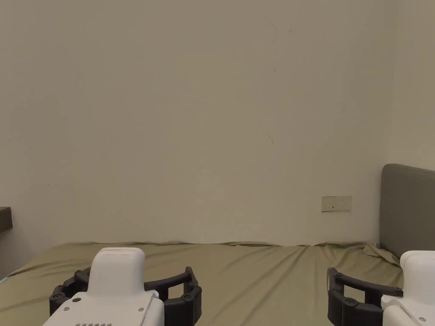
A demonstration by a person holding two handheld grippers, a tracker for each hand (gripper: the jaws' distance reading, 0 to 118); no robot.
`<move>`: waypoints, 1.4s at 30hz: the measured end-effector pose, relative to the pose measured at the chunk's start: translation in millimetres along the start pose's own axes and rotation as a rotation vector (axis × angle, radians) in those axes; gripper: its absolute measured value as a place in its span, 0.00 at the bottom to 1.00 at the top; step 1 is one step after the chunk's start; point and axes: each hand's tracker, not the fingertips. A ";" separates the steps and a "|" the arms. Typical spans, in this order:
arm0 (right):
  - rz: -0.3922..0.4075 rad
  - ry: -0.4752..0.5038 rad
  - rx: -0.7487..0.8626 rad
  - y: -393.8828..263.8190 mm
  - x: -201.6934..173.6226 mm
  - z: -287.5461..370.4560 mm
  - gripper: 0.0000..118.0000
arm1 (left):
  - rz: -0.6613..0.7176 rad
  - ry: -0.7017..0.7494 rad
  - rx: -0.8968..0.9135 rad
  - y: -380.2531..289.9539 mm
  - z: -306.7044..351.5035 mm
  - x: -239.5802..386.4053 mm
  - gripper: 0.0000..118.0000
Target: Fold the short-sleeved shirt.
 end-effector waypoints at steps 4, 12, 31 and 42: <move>-0.008 0.000 0.002 1.3 1.4 0.5 1.00 | -0.006 0.012 0.004 0.0 -0.3 0.8 1.00; -0.013 -0.015 0.005 2.7 2.7 -0.2 1.00 | 0.005 0.011 0.002 1.1 0.1 0.3 1.00; -0.007 -0.015 0.004 4.0 1.1 -0.1 1.00 | 0.003 0.016 0.002 2.0 0.0 -1.7 1.00; -0.025 -0.028 0.052 6.1 5.5 6.5 1.00 | -0.013 0.007 0.021 1.2 2.9 2.2 1.00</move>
